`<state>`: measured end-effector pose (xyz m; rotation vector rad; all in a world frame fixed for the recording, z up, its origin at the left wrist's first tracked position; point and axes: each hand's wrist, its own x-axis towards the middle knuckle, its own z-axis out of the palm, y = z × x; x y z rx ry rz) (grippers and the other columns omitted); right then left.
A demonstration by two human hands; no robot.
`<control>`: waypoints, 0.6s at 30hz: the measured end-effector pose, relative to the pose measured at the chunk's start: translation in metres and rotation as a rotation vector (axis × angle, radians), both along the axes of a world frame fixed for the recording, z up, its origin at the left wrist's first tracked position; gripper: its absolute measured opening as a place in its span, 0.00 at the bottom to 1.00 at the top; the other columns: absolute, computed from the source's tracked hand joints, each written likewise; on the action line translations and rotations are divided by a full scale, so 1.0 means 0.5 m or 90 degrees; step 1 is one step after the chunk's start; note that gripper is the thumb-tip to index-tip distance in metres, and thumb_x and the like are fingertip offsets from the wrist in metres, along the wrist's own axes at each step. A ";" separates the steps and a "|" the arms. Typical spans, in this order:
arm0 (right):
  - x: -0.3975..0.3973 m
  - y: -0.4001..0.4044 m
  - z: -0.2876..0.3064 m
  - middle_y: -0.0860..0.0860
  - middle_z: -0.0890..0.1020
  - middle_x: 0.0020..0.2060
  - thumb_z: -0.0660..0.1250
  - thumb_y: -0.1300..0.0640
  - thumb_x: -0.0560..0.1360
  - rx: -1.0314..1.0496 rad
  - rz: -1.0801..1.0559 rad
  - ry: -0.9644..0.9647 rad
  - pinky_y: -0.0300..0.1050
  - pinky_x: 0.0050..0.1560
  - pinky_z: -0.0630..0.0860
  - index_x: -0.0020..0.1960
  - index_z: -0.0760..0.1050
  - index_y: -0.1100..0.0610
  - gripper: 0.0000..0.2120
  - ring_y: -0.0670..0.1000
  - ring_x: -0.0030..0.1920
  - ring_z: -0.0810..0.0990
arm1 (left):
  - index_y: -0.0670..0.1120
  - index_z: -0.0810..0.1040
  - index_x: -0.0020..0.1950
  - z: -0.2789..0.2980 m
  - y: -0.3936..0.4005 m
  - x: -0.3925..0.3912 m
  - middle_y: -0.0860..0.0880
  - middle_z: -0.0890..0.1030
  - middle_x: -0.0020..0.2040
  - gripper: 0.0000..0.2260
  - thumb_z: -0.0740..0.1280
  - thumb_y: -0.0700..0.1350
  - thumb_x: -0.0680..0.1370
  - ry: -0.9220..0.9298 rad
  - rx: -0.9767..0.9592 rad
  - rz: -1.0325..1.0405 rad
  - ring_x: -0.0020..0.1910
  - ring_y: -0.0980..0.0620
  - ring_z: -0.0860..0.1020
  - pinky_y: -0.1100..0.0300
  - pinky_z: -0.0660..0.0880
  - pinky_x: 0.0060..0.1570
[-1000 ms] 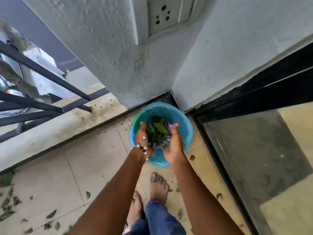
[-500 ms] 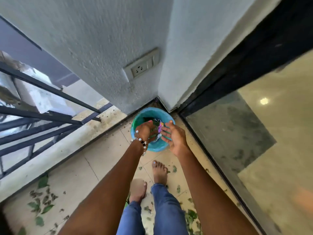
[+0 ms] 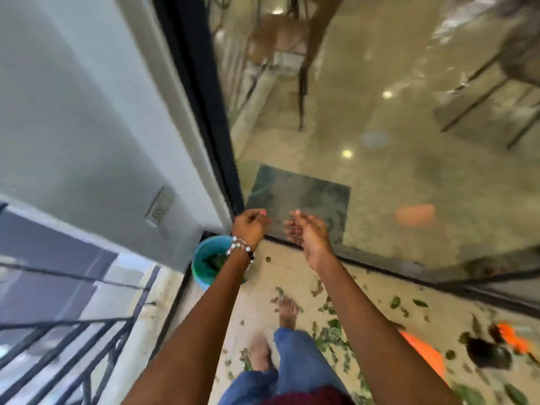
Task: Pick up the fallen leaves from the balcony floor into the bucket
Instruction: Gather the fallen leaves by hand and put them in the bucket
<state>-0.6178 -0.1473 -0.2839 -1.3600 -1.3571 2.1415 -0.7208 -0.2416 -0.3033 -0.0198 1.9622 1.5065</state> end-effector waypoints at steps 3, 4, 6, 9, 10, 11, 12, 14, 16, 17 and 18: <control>0.129 0.054 0.064 0.54 0.82 0.36 0.63 0.57 0.80 0.031 -0.121 0.017 0.39 0.30 0.75 0.52 0.77 0.61 0.08 0.47 0.31 0.79 | 0.38 0.78 0.52 0.072 0.108 0.099 0.50 0.81 0.31 0.05 0.63 0.37 0.81 0.022 0.047 -0.129 0.25 0.62 0.79 0.68 0.75 0.27; 0.181 0.075 0.079 0.54 0.82 0.36 0.64 0.57 0.80 0.037 -0.166 0.022 0.38 0.29 0.75 0.52 0.78 0.61 0.07 0.48 0.31 0.79 | 0.36 0.77 0.54 0.093 0.149 0.146 0.50 0.81 0.31 0.06 0.63 0.37 0.81 0.016 0.062 -0.173 0.25 0.61 0.79 0.69 0.74 0.25; 0.275 0.113 0.098 0.55 0.82 0.38 0.64 0.57 0.80 0.052 -0.233 0.033 0.39 0.31 0.75 0.52 0.79 0.59 0.07 0.50 0.34 0.79 | 0.38 0.76 0.55 0.123 0.218 0.229 0.45 0.81 0.38 0.06 0.62 0.39 0.82 0.019 0.075 -0.269 0.28 0.57 0.79 0.69 0.72 0.24; 0.444 0.172 0.122 0.54 0.83 0.38 0.63 0.58 0.81 0.072 -0.353 0.042 0.38 0.32 0.73 0.51 0.79 0.59 0.07 0.49 0.33 0.78 | 0.43 0.77 0.49 0.155 0.318 0.380 0.47 0.81 0.37 0.05 0.62 0.40 0.82 0.013 0.086 -0.395 0.32 0.50 0.78 0.63 0.74 0.28; 0.500 0.188 0.130 0.54 0.82 0.37 0.62 0.58 0.81 0.080 -0.393 0.044 0.37 0.30 0.73 0.51 0.78 0.58 0.07 0.49 0.32 0.78 | 0.45 0.78 0.47 0.155 0.352 0.430 0.49 0.82 0.36 0.06 0.63 0.41 0.82 0.013 0.087 -0.429 0.31 0.50 0.78 0.61 0.73 0.30; 0.563 0.203 0.136 0.53 0.82 0.37 0.62 0.58 0.81 0.089 -0.434 0.042 0.36 0.30 0.72 0.51 0.78 0.59 0.07 0.48 0.31 0.77 | 0.47 0.78 0.46 0.158 0.386 0.489 0.49 0.82 0.36 0.07 0.63 0.42 0.82 0.020 0.084 -0.471 0.29 0.52 0.79 0.60 0.72 0.33; 0.616 0.216 0.139 0.53 0.81 0.36 0.62 0.58 0.81 0.099 -0.464 0.042 0.36 0.30 0.72 0.52 0.78 0.60 0.08 0.47 0.31 0.77 | 0.48 0.78 0.46 0.162 0.415 0.539 0.49 0.82 0.37 0.07 0.63 0.42 0.82 0.026 0.082 -0.507 0.28 0.54 0.79 0.60 0.70 0.33; 0.723 0.236 0.142 0.53 0.81 0.35 0.62 0.59 0.81 0.118 -0.521 0.028 0.34 0.28 0.72 0.53 0.77 0.61 0.08 0.44 0.28 0.77 | 0.45 0.79 0.49 0.163 0.469 0.643 0.47 0.82 0.39 0.06 0.62 0.41 0.81 0.031 0.085 -0.563 0.26 0.55 0.79 0.62 0.70 0.31; 0.842 0.258 0.145 0.53 0.80 0.35 0.62 0.59 0.81 0.142 -0.580 0.010 0.33 0.26 0.71 0.50 0.77 0.59 0.06 0.41 0.26 0.76 | 0.41 0.78 0.52 0.170 0.519 0.767 0.45 0.81 0.39 0.06 0.62 0.38 0.81 0.024 0.102 -0.606 0.27 0.54 0.78 0.65 0.72 0.25; 0.909 0.269 0.145 0.53 0.80 0.35 0.63 0.59 0.81 0.153 -0.612 0.002 0.32 0.26 0.71 0.48 0.77 0.59 0.06 0.40 0.26 0.76 | 0.39 0.78 0.53 0.172 0.544 0.840 0.43 0.80 0.39 0.06 0.62 0.36 0.81 0.020 0.114 -0.637 0.26 0.55 0.78 0.67 0.72 0.24; 0.971 0.281 0.143 0.53 0.80 0.35 0.63 0.59 0.81 0.161 -0.640 -0.012 0.33 0.27 0.71 0.47 0.77 0.58 0.06 0.40 0.26 0.76 | 0.38 0.78 0.54 0.173 0.565 0.909 0.43 0.80 0.38 0.07 0.61 0.35 0.81 0.018 0.124 -0.664 0.24 0.58 0.78 0.68 0.72 0.23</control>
